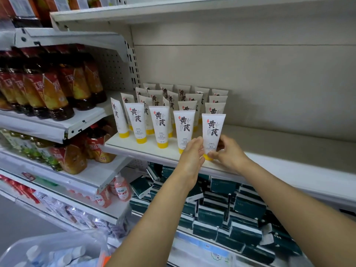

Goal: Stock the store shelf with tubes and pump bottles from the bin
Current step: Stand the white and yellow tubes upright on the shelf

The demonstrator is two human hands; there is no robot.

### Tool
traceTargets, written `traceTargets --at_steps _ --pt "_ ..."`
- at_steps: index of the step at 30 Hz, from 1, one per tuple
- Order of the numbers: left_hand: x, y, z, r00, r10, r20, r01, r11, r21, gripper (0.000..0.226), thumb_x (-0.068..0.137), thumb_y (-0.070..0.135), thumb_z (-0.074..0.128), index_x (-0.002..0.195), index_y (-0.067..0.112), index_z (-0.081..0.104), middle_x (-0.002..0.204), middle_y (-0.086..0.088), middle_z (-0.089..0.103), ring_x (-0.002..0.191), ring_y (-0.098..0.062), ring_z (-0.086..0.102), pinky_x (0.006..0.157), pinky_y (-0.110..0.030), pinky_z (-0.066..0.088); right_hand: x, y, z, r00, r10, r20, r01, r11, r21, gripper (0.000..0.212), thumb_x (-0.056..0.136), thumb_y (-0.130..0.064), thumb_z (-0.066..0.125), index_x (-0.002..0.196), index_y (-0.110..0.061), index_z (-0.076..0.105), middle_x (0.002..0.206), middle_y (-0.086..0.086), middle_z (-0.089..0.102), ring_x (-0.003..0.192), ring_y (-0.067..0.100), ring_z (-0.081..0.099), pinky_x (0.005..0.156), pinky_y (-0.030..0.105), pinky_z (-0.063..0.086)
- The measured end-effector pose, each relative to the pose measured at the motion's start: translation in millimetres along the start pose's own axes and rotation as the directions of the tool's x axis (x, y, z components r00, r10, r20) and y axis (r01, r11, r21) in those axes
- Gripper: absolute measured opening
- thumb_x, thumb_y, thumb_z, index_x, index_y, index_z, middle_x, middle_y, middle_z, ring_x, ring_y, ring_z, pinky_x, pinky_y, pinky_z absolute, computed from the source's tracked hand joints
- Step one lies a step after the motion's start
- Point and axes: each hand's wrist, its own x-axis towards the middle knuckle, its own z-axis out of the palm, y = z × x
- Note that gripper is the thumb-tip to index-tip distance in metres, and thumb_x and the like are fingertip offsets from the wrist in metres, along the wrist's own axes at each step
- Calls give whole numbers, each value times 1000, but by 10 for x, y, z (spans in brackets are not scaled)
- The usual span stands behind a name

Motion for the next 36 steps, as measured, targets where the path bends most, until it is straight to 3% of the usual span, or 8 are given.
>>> traceTargets --at_steps 5,10,16,21,23,26,36 --pt "17 -8 -74 997 -18 -72 17 1000 -6 28 101 25 46 127 14 51 126 -7 58 118 -20 55 107 -37 43 -53 7 23 998 7 -57 -8 1000 -18 48 83 2 68 126 -8 50 111 2 61 97 13 59 81 21 45" --pt "-26 -28 -173 991 -29 -131 17 995 -95 16 101 24 47 113 17 55 111 -7 65 104 -20 64 95 -39 52 -147 39 73 988 37 -152 -49 996 -75 45 88 7 51 129 -11 45 107 -1 56 99 15 54 92 31 47" --pt "-146 -21 -304 993 -47 -112 31 990 -140 22 99 26 52 118 16 58 101 -5 71 89 -20 69 77 -33 57 -339 78 146 913 36 -405 -98 986 -133 18 87 -8 55 102 -18 50 88 -6 55 81 16 53 73 34 46" --pt "-248 -34 -497 991 -82 -107 60 978 -198 22 96 25 56 113 14 64 92 -4 72 79 -19 67 69 -31 55 -554 7 263 862 2 -507 -36 998 -57 15 84 -9 59 91 -19 49 77 -7 52 69 12 48 66 36 43" --pt "-301 -51 -591 989 -97 -109 72 974 -214 18 96 24 55 108 14 65 90 -4 72 75 -18 66 73 -32 56 -626 -33 352 863 -27 -504 44 999 22 15 82 -5 58 87 -17 49 74 -7 50 67 13 46 66 40 44" --pt "-384 -84 -756 988 -107 -111 82 974 -210 14 97 22 54 101 15 65 84 -3 71 73 -18 64 75 -33 54 -723 -123 537 884 -74 -462 129 988 89 15 84 -1 56 85 -15 49 74 -3 50 64 8 43 63 34 42" --pt "-685 -131 -1623 963 -185 -196 138 963 -230 12 96 20 55 94 13 64 75 -3 67 67 -17 61 64 -29 52 -839 -286 1402 955 -137 -262 177 975 134 16 90 -5 56 86 -19 50 76 1 49 65 13 43 62 29 39"
